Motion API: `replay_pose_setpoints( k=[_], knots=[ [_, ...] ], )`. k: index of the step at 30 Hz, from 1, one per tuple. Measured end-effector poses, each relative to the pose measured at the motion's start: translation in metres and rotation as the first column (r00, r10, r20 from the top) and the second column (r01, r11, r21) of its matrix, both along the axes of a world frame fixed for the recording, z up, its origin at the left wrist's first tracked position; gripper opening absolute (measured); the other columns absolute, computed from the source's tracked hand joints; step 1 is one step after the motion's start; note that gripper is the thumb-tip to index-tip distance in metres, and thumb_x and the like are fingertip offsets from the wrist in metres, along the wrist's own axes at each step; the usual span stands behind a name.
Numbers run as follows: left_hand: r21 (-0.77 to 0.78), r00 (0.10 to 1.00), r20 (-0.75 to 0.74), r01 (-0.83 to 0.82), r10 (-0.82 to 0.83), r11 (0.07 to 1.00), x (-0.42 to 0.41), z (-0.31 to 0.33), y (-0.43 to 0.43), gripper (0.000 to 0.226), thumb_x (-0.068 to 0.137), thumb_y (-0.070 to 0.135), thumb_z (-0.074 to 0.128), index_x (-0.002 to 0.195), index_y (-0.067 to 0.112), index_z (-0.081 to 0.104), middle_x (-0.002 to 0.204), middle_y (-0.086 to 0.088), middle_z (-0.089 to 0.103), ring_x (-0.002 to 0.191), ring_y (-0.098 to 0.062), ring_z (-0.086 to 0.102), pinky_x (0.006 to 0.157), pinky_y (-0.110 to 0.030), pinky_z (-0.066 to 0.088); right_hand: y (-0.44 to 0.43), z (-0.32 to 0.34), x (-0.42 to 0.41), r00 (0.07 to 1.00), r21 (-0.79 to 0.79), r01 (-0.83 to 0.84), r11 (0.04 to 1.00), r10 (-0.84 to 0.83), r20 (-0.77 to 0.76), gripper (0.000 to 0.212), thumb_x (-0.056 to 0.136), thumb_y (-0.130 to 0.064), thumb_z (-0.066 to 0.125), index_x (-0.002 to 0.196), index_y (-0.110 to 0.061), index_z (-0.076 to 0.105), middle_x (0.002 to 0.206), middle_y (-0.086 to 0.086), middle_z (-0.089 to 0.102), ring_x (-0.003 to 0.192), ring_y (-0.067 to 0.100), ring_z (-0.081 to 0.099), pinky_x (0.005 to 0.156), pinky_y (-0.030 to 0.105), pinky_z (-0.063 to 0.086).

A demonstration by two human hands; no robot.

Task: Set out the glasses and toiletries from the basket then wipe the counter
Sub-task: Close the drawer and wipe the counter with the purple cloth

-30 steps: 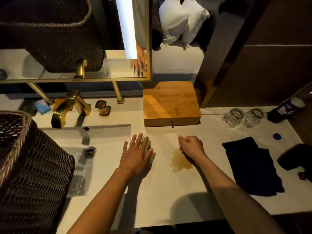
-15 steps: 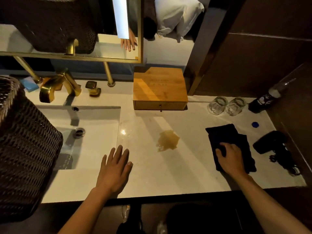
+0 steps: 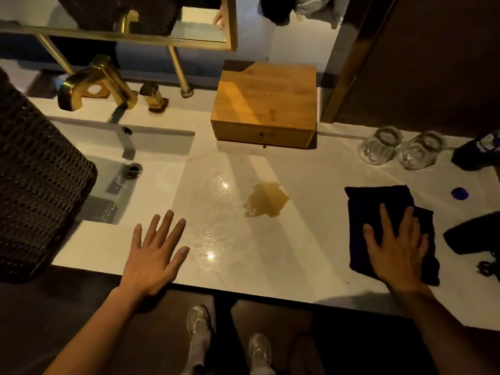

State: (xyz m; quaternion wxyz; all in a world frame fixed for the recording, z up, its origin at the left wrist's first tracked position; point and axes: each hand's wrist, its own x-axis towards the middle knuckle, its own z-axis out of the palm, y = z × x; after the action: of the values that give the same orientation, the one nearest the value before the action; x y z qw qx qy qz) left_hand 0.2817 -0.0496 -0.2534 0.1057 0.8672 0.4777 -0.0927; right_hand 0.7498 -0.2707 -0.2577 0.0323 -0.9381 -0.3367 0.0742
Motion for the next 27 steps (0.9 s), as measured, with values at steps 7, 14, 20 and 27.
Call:
replay_pose_setpoints(
  k=[7,14,20,27],
  knots=[
    [0.068,1.0,-0.014,0.022,-0.021,0.997,-0.007,-0.013,0.004,0.066,0.101,0.065,0.017,0.161,0.043,0.004,0.173,0.007,-0.006,0.16,-0.021,-0.005,0.127,-0.059,0.002,0.013,0.007,0.002,1.0,-0.011,0.027,1.0,-0.028,-0.009,0.086,0.083,-0.075,0.019,0.156,-0.031,0.024,0.163,0.018,0.016,0.145,0.045,0.016,0.114,0.064,0.014],
    [0.065,1.0,0.022,0.008,-0.01,0.998,-0.005,-0.012,0.004,0.066,0.1,0.065,0.018,0.161,0.044,0.006,0.173,0.002,0.001,0.16,-0.024,0.001,0.126,-0.059,0.001,0.034,0.0,-0.004,0.997,-0.077,0.032,0.996,-0.037,-0.062,0.086,0.082,-0.081,0.002,0.158,-0.041,0.0,0.168,0.012,-0.004,0.153,0.038,-0.003,0.12,0.063,-0.002],
    [0.073,1.0,0.012,0.012,-0.013,0.997,-0.006,-0.012,0.004,0.065,0.1,0.065,0.017,0.161,0.045,0.004,0.173,0.001,0.001,0.16,-0.025,0.001,0.127,-0.059,0.002,0.084,0.003,-0.036,0.999,-0.067,-0.048,0.997,0.047,-0.017,0.082,0.088,-0.076,0.003,0.159,-0.036,0.002,0.167,0.017,0.001,0.152,0.041,-0.001,0.12,0.063,-0.001],
    [0.078,1.0,0.011,0.013,-0.013,0.997,-0.006,-0.013,0.004,0.066,0.1,0.066,0.014,0.161,0.044,0.003,0.173,0.0,0.001,0.16,-0.026,0.004,0.127,-0.059,0.004,0.133,-0.001,-0.09,0.981,-0.075,-0.189,0.979,0.191,0.02,0.079,0.091,-0.073,0.009,0.159,-0.033,0.004,0.166,0.02,0.005,0.151,0.045,0.004,0.119,0.065,0.004]
  ],
)
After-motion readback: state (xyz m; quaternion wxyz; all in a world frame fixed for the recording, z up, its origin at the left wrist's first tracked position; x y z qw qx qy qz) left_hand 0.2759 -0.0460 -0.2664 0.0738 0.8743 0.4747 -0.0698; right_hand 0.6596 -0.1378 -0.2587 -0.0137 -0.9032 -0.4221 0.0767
